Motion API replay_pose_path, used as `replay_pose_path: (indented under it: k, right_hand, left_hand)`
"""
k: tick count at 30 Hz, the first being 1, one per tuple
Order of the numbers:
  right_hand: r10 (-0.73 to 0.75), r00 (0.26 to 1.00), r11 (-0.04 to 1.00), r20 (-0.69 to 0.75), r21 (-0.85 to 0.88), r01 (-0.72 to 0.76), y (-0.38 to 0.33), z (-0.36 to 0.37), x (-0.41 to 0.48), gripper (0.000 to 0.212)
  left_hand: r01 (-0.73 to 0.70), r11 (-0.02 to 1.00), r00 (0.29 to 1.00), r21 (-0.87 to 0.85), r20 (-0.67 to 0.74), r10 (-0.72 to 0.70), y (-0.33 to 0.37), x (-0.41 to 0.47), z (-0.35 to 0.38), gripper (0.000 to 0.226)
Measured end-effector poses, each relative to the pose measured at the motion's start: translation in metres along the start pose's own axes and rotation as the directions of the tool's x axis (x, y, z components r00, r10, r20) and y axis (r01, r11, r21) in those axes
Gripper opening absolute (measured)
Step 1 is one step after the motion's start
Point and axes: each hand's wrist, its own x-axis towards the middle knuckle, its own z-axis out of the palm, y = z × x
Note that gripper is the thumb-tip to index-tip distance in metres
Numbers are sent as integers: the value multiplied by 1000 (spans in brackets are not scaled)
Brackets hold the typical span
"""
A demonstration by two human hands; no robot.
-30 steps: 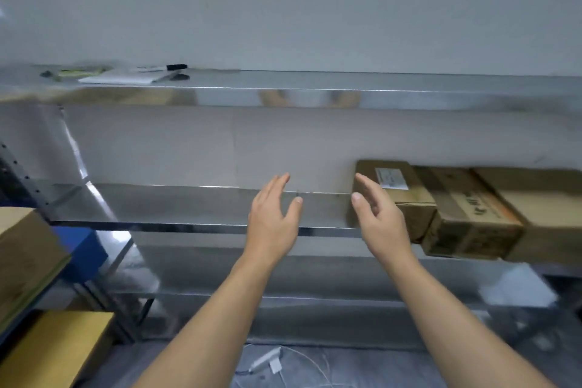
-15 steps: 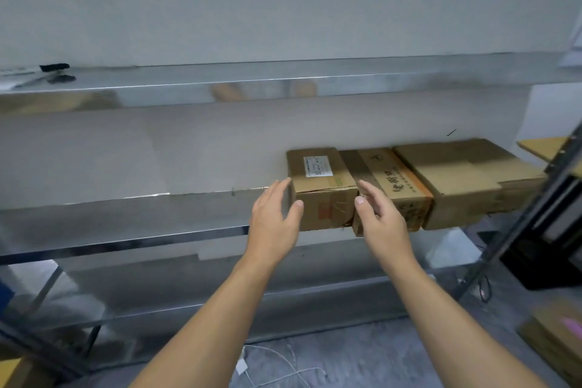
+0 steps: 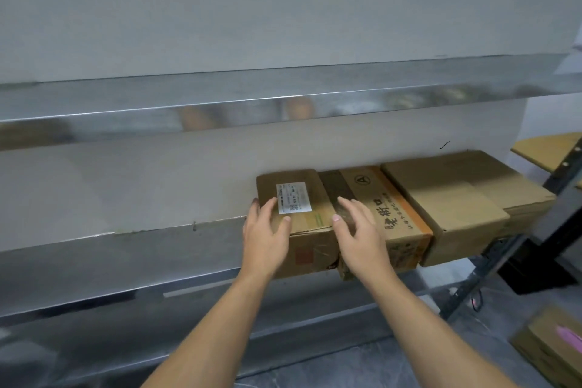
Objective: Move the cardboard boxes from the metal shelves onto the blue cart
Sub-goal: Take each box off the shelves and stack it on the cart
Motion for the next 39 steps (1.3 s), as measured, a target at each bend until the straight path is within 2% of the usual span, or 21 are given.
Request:
replay_pose_path:
  k: [4,7,12,17,23,27,31,36,39]
  right_hand:
    - [19,995,969,103,-245,7,9,12,22,52]
    - [50,983,917,175,-398,25,16,18,29,57]
    - [45,970,839,240,-535,93,18,25,29,60]
    - [9,966,925,258,-369,90,17,14,27,57]
    - [-83,959,995,272,-36,96,7,-12,16,52]
    - [-223,934,969,279,165,182,-1,-28,-2,60]
    - [-294,906,947,305,222,232,-7,-33,-17,56]
    - [-338,851,920,401,331,210,-20,-29,-42,56]
    - [-376,788,897,488,403,179,-35,-16,-62,58]
  left_hand:
    - [136,990,991,-40,6,-136,-14,14,14,52]
    - [178,980,984,-88,28,-176,-22,15,22,54]
    - [215,964,976,-159,0,-218,-16,12,26,52]
    - [211,961,973,-178,-55,-224,-4,-6,25,50]
    - [151,976,948,-157,-255,-188,22,-45,23,47]
    - [134,983,910,-126,-377,-172,33,-77,19,49]
    - [113,984,850,-138,-500,-167,45,-109,13,50]
    - [127,978,758,-163,-621,-202,44,-152,-7,49]
    - [158,976,716,-152,-663,-219,39,-184,-23,50]
